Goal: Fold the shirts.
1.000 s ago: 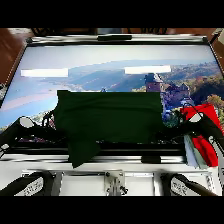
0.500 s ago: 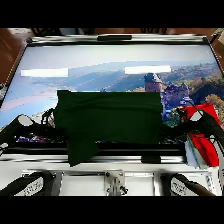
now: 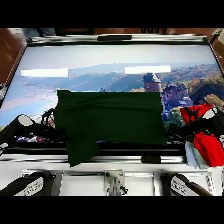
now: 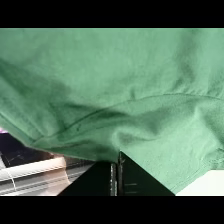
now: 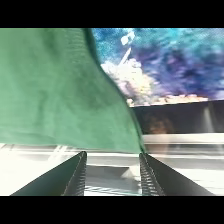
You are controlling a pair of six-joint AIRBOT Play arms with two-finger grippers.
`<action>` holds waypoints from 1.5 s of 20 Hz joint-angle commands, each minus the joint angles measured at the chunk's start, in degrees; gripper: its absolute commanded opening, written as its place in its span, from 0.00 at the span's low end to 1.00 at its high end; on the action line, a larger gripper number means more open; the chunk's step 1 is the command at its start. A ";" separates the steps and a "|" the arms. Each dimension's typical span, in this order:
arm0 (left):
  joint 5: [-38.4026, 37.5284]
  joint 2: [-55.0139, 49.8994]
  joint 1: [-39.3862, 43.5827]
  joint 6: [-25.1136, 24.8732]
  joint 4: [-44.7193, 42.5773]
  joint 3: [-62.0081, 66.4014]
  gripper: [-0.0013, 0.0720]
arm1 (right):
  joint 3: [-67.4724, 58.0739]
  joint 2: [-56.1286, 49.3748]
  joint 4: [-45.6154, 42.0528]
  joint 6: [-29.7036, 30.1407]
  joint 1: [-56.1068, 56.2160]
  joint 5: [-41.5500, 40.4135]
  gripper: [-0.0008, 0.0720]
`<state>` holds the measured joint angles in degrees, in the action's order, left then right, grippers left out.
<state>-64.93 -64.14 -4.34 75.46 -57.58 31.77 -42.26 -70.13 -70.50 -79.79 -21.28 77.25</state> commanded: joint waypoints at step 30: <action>-4.68 -0.04 -5.33 -2.99 -0.63 25.05 0.07 | -17.99 2.19 4.90 1.70 5.81 -2.49 0.09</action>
<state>-70.67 -64.16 -7.77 72.53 -58.13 52.64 -57.93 -68.29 -66.41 -77.38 -15.51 77.65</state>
